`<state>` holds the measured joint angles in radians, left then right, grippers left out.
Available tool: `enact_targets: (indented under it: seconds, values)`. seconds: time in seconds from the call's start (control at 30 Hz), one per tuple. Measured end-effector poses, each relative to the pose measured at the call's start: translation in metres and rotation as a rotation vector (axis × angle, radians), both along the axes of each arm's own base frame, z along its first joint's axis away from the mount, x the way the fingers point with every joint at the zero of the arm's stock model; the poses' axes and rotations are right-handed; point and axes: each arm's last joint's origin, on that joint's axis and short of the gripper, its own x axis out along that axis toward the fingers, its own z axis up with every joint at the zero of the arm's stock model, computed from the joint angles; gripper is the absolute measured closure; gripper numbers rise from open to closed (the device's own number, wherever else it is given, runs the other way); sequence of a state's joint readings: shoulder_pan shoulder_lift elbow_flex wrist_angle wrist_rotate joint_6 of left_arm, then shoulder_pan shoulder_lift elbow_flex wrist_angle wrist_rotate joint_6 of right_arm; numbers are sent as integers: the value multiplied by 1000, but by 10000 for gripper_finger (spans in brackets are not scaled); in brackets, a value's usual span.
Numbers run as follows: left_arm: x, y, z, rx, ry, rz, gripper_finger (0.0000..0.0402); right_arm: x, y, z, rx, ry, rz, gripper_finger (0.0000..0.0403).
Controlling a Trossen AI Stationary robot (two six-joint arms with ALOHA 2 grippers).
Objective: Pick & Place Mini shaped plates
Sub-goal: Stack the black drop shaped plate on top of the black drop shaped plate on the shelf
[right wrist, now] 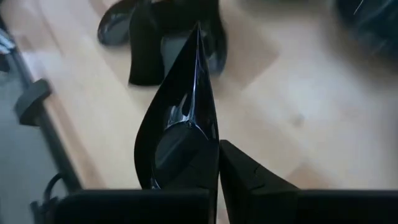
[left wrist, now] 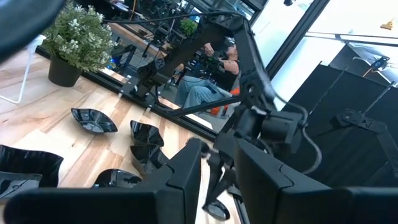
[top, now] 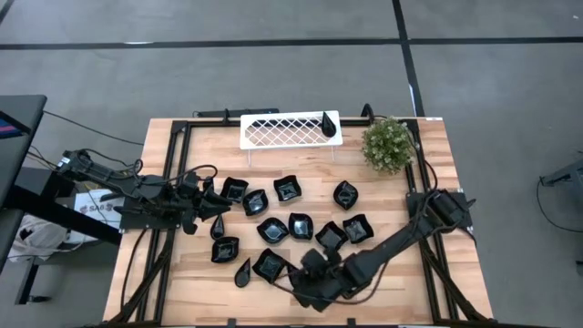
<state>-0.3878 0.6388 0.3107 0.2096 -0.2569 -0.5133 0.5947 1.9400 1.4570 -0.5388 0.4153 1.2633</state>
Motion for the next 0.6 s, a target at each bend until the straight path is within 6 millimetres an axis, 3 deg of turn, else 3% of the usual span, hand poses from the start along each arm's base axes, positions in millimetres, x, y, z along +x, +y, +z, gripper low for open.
enact_targets:
  seconds: [0.3,0.6]
  values:
    - [0,0,1,-4,-6,1,305,22,-48,68,-218,146,99,402]
    - [0,0,1,-4,-8,7,305,40,-126,133,-389,184,130,402]
